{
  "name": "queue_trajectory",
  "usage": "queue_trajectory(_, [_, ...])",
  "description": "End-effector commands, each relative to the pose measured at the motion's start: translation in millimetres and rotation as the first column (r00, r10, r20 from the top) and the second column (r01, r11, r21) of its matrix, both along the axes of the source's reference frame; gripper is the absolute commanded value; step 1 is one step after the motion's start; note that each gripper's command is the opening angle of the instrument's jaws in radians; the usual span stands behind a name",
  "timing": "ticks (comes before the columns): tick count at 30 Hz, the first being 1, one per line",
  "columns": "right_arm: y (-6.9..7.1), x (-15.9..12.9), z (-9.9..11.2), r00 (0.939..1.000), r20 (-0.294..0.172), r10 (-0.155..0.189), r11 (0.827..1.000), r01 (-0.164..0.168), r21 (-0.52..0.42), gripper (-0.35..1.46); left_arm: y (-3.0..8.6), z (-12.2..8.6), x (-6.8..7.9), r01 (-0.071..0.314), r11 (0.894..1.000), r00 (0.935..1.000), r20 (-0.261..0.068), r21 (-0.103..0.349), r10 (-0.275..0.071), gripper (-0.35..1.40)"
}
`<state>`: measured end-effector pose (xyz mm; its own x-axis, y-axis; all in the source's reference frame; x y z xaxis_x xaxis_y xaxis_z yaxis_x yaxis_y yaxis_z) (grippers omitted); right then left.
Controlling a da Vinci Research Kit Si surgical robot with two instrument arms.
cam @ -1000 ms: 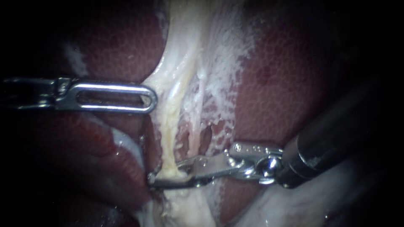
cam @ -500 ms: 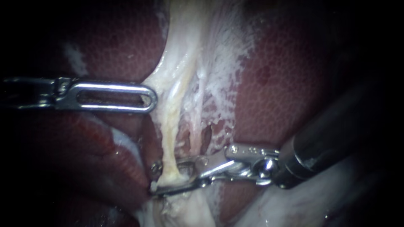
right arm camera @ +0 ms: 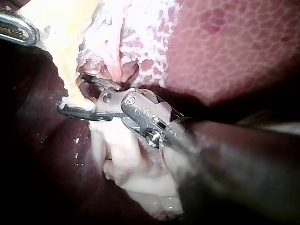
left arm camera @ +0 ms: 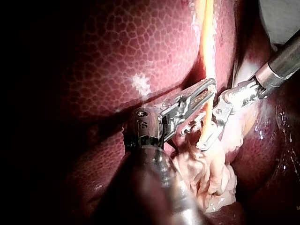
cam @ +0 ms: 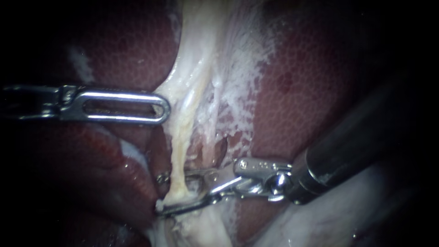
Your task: Going back first clip left tube
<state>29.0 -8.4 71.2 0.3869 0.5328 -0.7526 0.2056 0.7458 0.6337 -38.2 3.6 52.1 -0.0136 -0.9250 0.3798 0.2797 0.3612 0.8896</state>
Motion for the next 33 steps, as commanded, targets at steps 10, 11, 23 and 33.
queue_trajectory(10, [-0.1,0.0,0.2,0.9988,-0.042,-0.024,0.996,0.021,-0.087,0.54,0.0,0.0,0.0,0.000,1.000,1.0000,0.000,0.000,0.000,-0.35])
queue_trajectory(11, [-0.1,0.0,0.2,0.9987,-0.045,-0.026,0.996,0.022,-0.092,0.55,0.0,0.0,0.0,0.000,1.000,1.0000,0.000,0.000,0.000,-0.35])
queue_trajectory(23, [-0.4,-0.6,-0.3,0.9950,0.093,0.036,0.981,-0.052,0.184,0.56,0.0,0.0,0.0,0.000,1.000,1.0000,0.000,0.000,0.000,-0.35])
queue_trajectory(33, [-0.4,-1.2,-0.6,0.9928,0.114,0.038,0.972,-0.063,0.225,0.56,0.0,0.0,0.0,0.000,1.000,1.0000,0.000,0.000,0.000,-0.35])
